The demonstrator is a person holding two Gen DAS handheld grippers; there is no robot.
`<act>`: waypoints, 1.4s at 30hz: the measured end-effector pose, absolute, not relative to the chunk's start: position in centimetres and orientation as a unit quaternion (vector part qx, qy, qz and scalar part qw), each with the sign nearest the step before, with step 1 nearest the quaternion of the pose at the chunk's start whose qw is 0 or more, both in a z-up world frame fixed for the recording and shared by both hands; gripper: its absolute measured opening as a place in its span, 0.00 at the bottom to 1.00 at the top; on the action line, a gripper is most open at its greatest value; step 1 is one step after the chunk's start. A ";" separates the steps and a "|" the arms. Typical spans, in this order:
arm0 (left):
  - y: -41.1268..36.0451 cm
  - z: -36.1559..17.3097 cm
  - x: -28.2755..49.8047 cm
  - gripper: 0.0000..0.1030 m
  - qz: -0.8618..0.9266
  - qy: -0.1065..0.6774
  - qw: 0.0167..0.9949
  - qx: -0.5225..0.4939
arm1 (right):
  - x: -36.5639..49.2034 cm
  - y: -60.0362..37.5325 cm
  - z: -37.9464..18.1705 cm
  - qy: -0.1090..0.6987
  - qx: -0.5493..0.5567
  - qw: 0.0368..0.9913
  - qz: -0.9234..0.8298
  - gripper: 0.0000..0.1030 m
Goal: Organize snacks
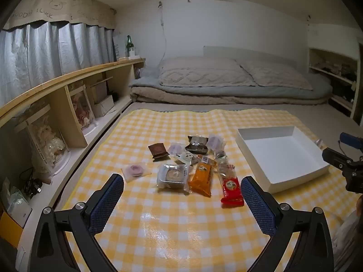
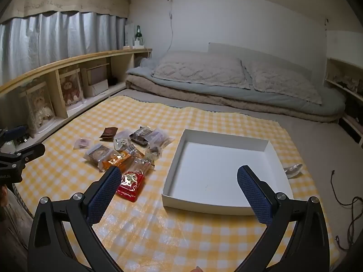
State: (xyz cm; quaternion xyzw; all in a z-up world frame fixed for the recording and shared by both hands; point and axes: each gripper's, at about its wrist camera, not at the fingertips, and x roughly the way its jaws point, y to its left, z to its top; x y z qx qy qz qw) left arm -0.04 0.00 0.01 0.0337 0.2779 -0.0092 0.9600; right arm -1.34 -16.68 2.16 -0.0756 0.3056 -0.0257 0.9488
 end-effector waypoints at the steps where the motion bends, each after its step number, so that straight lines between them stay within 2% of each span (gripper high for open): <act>1: 0.0 0.0 0.0 1.00 -0.009 0.278 0.960 0.035 | -1.4 -16.6 2.1 0.304 -0.078 0.949 -0.026 1.00; 42: -0.1 -0.2 -0.1 1.00 -0.011 0.277 0.960 0.038 | -1.4 -16.5 2.4 0.303 -0.080 0.949 -0.026 1.00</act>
